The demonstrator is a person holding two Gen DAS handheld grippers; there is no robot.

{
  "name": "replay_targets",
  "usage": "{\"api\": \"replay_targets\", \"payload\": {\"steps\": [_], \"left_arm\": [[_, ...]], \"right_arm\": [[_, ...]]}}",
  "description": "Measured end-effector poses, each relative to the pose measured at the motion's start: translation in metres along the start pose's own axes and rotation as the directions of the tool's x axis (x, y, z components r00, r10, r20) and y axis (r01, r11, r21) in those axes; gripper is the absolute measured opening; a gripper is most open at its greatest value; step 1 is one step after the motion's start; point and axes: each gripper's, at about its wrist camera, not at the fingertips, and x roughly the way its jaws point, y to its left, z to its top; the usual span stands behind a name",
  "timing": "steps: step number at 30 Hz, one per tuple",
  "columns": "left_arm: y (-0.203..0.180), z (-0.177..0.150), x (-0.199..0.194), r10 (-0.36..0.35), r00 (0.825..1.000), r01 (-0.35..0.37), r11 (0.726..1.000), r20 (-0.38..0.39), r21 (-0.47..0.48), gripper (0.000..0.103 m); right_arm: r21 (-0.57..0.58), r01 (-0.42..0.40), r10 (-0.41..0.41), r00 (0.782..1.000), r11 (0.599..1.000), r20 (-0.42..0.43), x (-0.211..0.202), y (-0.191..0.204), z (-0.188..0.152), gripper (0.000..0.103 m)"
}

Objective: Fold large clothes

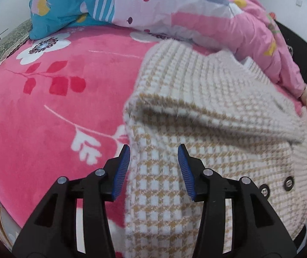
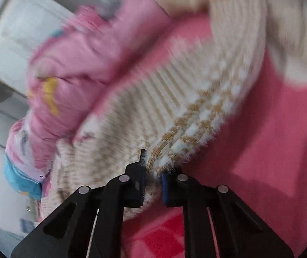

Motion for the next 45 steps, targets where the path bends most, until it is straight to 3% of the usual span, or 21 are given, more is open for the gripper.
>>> {"api": "replay_targets", "payload": {"steps": [3,5,9,12,14,16,20,23,26,29,34,36,39,41,43,45], "left_arm": [[0.002,-0.001,0.002,0.021,1.000,-0.021,1.000,-0.003,0.006,0.044],[0.006,-0.002,0.004,0.017,1.000,-0.017,1.000,-0.007,-0.005,0.044],[0.016,-0.003,0.013,-0.001,0.999,-0.001,0.999,-0.035,-0.043,0.044],[0.018,-0.001,0.011,-0.010,0.999,0.009,1.000,-0.034,-0.030,0.044],[0.019,0.003,0.005,-0.012,1.000,0.012,1.000,-0.017,-0.015,0.044],[0.021,0.008,-0.004,-0.019,1.000,0.019,1.000,0.006,-0.002,0.044],[0.024,0.028,-0.021,-0.037,0.997,0.037,0.999,0.063,0.006,0.049],[0.018,0.060,-0.025,-0.058,0.993,0.055,0.998,0.104,0.029,0.057],[-0.001,0.102,-0.013,-0.093,0.991,0.088,0.995,0.100,0.054,0.064],[-0.032,0.147,0.015,-0.155,0.985,0.148,0.985,0.073,0.092,0.067],[-0.079,0.195,0.089,-0.144,0.987,0.157,0.968,-0.077,0.196,0.070],[-0.085,0.203,0.116,-0.103,0.989,0.124,0.971,-0.110,0.204,0.070],[-0.086,0.210,0.146,-0.103,0.986,0.128,0.970,-0.127,0.204,0.070],[-0.089,0.211,0.164,-0.146,0.974,0.182,0.960,-0.174,0.213,0.070],[-0.094,0.209,0.175,-0.154,0.969,0.196,0.955,-0.193,0.221,0.070],[-0.101,0.205,0.178,-0.145,0.972,0.190,0.948,-0.184,0.256,0.067]], "right_arm": [[-0.008,-0.040,0.040,0.999,0.999,0.036,-0.039,0.003,-0.005,0.009],[0.014,-0.024,0.023,0.999,1.000,0.027,-0.043,-0.009,-0.016,0.009],[0.179,0.056,-0.037,0.994,0.982,-0.103,-0.002,-0.066,-0.052,0.010],[0.212,0.028,0.007,0.987,0.977,-0.161,0.006,-0.079,-0.065,0.018],[0.119,0.082,-0.061,0.984,0.989,-0.170,-0.012,-0.062,-0.060,0.050],[-0.029,0.144,-0.147,0.977,0.989,-0.153,-0.037,-0.037,-0.056,0.065],[-0.291,0.142,-0.196,0.966,0.946,-0.167,-0.074,0.017,-0.057,0.065],[-0.446,0.007,-0.106,0.975,0.895,-0.197,-0.068,0.072,-0.049,0.065],[-0.531,-0.138,-0.003,0.967,0.836,-0.256,-0.027,0.128,-0.026,0.071],[-0.546,-0.233,0.024,0.932,0.805,-0.362,0.047,0.165,0.000,0.072],[-0.492,-0.213,-0.067,0.869,0.844,-0.490,0.177,0.181,0.029,0.072],[-0.496,-0.186,-0.110,0.854,0.848,-0.508,0.202,0.174,0.030,0.072],[-0.514,-0.187,-0.152,0.823,0.837,-0.547,0.228,0.170,0.026,0.072],[-0.507,-0.228,-0.148,0.787,0.831,-0.598,0.237,0.171,0.019,0.072],[-0.544,-0.258,-0.169,0.772,0.799,-0.613,0.238,0.177,0.012,0.071],[-0.589,-0.291,-0.199,0.754,0.754,-0.626,0.232,0.183,0.000,0.060]]}}
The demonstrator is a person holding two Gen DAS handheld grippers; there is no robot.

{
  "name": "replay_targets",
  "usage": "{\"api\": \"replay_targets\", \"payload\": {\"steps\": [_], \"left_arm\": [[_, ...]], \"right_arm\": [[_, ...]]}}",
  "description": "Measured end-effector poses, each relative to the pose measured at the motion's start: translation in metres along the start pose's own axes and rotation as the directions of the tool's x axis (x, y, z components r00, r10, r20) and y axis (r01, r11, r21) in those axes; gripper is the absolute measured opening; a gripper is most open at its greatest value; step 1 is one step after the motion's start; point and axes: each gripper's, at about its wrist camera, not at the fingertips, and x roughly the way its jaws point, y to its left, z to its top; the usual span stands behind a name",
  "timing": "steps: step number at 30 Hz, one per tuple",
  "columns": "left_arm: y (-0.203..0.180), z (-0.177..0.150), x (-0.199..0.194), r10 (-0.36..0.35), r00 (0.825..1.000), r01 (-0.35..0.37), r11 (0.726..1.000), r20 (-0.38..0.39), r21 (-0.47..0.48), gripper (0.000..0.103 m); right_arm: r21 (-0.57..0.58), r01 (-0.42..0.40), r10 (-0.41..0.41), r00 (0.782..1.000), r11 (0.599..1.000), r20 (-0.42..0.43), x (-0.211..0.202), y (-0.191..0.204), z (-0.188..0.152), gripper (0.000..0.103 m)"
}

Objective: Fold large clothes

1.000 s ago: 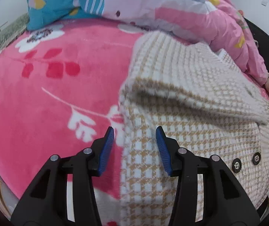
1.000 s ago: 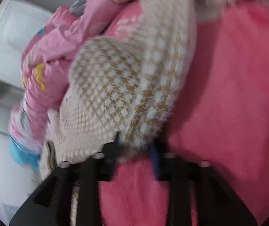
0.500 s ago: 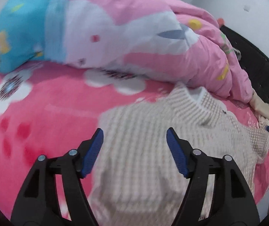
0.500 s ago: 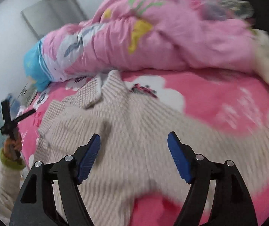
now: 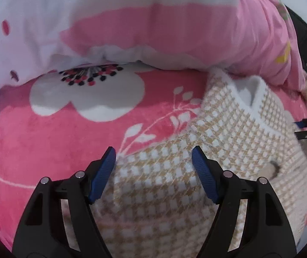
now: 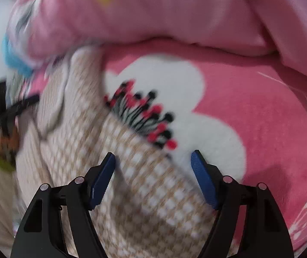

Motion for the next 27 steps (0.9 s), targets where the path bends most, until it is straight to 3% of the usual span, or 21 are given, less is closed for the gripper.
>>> {"api": "replay_targets", "payload": {"steps": [1,2,4,5,7,10,12,16,18,20,22,24,25,27], "left_arm": [[-0.005,-0.002,0.002,0.007,1.000,-0.007,1.000,0.004,0.018,0.063],[-0.008,-0.002,0.004,0.000,1.000,0.000,1.000,0.004,0.026,0.051],[-0.018,-0.006,0.005,0.024,1.000,-0.025,0.998,0.017,0.049,0.039],[-0.023,-0.008,0.004,0.034,0.999,-0.035,0.997,0.026,0.064,0.026],[-0.031,-0.010,-0.003,0.085,0.995,-0.089,0.993,0.054,0.079,0.001],[-0.033,-0.010,-0.028,0.086,0.986,-0.095,0.994,0.140,0.061,0.002],[-0.032,-0.009,-0.040,0.082,0.980,-0.092,0.995,0.181,0.050,0.002],[-0.032,-0.008,-0.023,0.118,0.982,-0.125,0.991,0.144,0.039,0.002],[-0.030,-0.012,-0.015,0.123,0.986,-0.126,0.992,0.111,0.021,0.006],[-0.019,-0.011,-0.024,0.112,0.987,-0.112,0.994,0.113,0.000,0.007],[-0.011,-0.012,-0.051,0.088,0.986,-0.084,0.996,0.139,-0.032,0.021],[-0.003,-0.016,-0.087,0.074,0.980,-0.063,0.996,0.186,-0.061,0.049],[0.002,-0.022,-0.110,0.080,0.973,-0.065,0.995,0.217,-0.078,0.053],[0.011,-0.040,-0.150,0.082,0.962,-0.059,0.994,0.260,-0.094,0.059]], "right_arm": [[-0.017,0.017,-0.017,1.000,1.000,-0.005,0.001,0.003,-0.002,0.050],[-0.028,0.036,-0.036,0.999,0.999,-0.006,0.001,0.007,-0.005,0.038],[-0.034,0.098,-0.098,0.995,0.995,0.018,-0.004,0.016,-0.007,0.023],[-0.041,0.128,-0.126,0.991,0.991,0.049,-0.012,0.024,-0.009,0.015],[-0.069,0.185,-0.175,0.976,0.980,0.132,-0.034,0.042,-0.013,0.013],[-0.116,0.295,-0.255,0.929,0.949,0.269,-0.068,0.072,-0.024,0.013],[-0.150,0.419,-0.356,0.877,0.896,0.324,-0.069,0.090,-0.030,0.012],[-0.131,0.493,-0.450,0.854,0.860,0.263,-0.025,0.073,-0.018,0.013],[-0.093,0.480,-0.457,0.868,0.872,0.194,0.007,0.061,-0.010,0.015],[-0.058,0.455,-0.436,0.877,0.889,0.200,0.003,0.054,-0.010,0.022],[-0.013,0.421,-0.409,0.887,0.907,0.215,-0.023,0.053,-0.015,0.033],[0.032,0.386,-0.383,0.893,0.922,0.235,-0.052,0.049,-0.026,0.044],[0.057,0.347,-0.350,0.902,0.936,0.252,-0.068,0.051,-0.034,0.048],[0.099,0.165,-0.187,0.940,0.981,0.286,-0.099,0.059,-0.054,0.056]]}}
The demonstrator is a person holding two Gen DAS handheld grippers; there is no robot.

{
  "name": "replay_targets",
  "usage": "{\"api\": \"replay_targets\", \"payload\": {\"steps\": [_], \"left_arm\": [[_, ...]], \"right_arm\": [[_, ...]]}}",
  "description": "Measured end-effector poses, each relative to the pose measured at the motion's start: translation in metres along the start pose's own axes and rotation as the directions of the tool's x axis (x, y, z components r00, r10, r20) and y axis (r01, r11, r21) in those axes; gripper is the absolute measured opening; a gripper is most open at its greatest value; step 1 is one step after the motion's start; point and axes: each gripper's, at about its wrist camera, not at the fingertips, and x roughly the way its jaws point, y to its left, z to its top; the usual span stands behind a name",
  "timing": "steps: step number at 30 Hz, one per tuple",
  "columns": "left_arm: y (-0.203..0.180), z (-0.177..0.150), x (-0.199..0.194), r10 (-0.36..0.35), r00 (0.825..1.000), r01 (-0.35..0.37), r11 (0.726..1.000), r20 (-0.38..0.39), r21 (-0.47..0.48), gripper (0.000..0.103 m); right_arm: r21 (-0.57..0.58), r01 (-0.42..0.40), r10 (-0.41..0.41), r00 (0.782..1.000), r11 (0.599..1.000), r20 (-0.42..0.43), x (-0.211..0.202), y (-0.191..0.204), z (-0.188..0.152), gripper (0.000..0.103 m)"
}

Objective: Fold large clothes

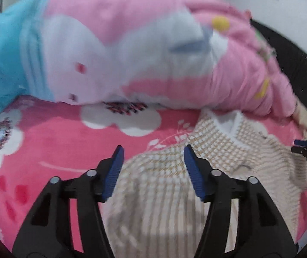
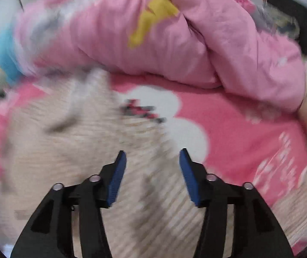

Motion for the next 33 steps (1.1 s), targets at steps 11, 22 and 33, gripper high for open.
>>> {"api": "replay_targets", "payload": {"steps": [11,22,33], "left_arm": [[0.048,-0.126,-0.033,0.017,0.989,-0.046,0.981,-0.149,-0.191,0.064],[0.031,-0.195,-0.057,0.031,0.985,-0.048,0.994,-0.172,-0.097,0.064],[0.008,-0.306,-0.138,0.005,0.959,-0.036,0.994,-0.284,-0.103,0.074]], "right_arm": [[0.256,-0.268,0.315,0.936,0.929,-0.159,0.047,0.063,-0.066,0.061],[0.150,-0.135,0.150,0.984,0.979,-0.097,0.012,0.091,-0.067,0.027],[0.216,-0.296,0.295,0.955,0.930,0.037,-0.081,0.075,-0.274,0.073]]}}
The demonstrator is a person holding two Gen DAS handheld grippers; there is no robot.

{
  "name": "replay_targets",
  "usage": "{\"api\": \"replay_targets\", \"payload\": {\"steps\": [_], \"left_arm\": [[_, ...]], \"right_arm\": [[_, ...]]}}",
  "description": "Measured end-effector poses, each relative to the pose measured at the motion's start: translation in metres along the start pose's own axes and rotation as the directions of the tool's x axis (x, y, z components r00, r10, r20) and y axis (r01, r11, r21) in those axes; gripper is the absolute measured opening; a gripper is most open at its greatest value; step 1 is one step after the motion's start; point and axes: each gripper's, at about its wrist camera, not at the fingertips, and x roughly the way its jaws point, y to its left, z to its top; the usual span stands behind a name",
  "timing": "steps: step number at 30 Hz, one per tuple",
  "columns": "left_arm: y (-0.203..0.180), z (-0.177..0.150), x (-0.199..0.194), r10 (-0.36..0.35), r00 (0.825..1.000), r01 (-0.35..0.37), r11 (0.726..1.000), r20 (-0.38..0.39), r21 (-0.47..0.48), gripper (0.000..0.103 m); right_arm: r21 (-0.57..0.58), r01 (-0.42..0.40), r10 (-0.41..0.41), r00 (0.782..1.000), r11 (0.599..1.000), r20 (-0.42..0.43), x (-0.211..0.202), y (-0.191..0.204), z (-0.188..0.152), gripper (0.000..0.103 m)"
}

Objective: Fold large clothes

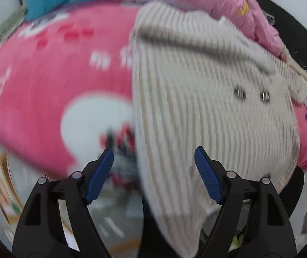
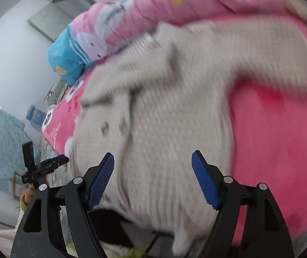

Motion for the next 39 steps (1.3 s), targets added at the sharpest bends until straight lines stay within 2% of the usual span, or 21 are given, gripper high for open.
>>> {"api": "replay_targets", "payload": {"steps": [4,7,9,13,16,20,22,25,27,28,30,34,37,39], "left_arm": [[0.001,-0.048,0.000,0.010,0.999,-0.013,0.998,-0.047,-0.063,0.074],[-0.002,-0.073,-0.001,-0.016,0.997,0.008,0.994,-0.074,-0.108,0.074],[-0.009,-0.087,-0.003,0.003,0.999,-0.008,0.995,-0.052,-0.099,0.074],[-0.020,-0.100,-0.004,0.033,0.999,-0.035,0.996,-0.023,-0.085,0.073],[-0.026,-0.100,-0.003,-0.016,1.000,0.015,0.995,-0.015,-0.095,0.068],[-0.034,-0.095,0.003,0.021,1.000,-0.020,0.998,0.021,-0.061,0.068],[-0.035,-0.092,0.008,0.034,0.999,-0.032,0.998,0.029,-0.060,0.066],[-0.034,-0.087,0.012,0.006,0.998,-0.001,0.997,0.061,-0.074,0.058],[-0.034,-0.087,0.013,-0.013,0.997,0.020,0.996,0.078,-0.085,0.044],[-0.036,-0.088,0.010,-0.035,0.995,0.043,0.996,0.089,-0.083,0.042],[-0.040,-0.091,0.005,-0.077,0.992,0.084,0.994,0.100,-0.069,0.042],[-0.043,-0.101,0.004,-0.144,0.987,0.150,0.985,0.069,-0.089,0.042],[-0.043,-0.107,0.010,-0.164,0.985,0.168,0.980,0.047,-0.104,0.042],[-0.044,-0.110,0.015,-0.164,0.986,0.167,0.980,0.036,-0.109,0.042]], "right_arm": [[0.149,0.007,-0.003,1.000,0.989,-0.025,0.008,-0.038,-0.082,0.073],[0.217,-0.022,0.031,0.999,0.976,-0.038,0.014,-0.054,-0.120,0.073],[0.211,-0.054,0.061,0.998,0.976,-0.024,0.018,-0.058,-0.133,0.073],[0.148,-0.039,0.045,0.998,0.988,-0.036,0.026,-0.048,-0.135,0.073],[0.161,-0.029,0.035,0.999,0.987,-0.035,0.032,-0.050,-0.133,0.073],[0.161,0.013,-0.011,1.000,0.987,-0.014,0.035,-0.055,-0.132,0.073],[0.174,0.010,-0.008,1.000,0.985,-0.017,0.042,-0.061,-0.134,0.073],[0.196,-0.008,0.010,1.000,0.981,-0.007,0.048,-0.070,-0.138,0.073],[0.214,-0.027,0.027,1.000,0.976,0.004,0.050,-0.076,-0.142,0.073],[0.222,-0.040,0.039,0.999,0.974,0.006,0.050,-0.078,-0.144,0.073],[0.221,-0.044,0.041,0.999,0.974,0.018,0.046,-0.079,-0.149,0.073],[0.257,-0.041,0.025,0.998,0.965,0.063,0.036,-0.095,-0.161,0.073],[0.266,-0.089,0.067,0.993,0.960,0.093,0.035,-0.101,-0.163,0.073],[0.253,-0.128,0.111,0.991,0.959,0.079,0.044,-0.099,-0.164,0.073]]}}
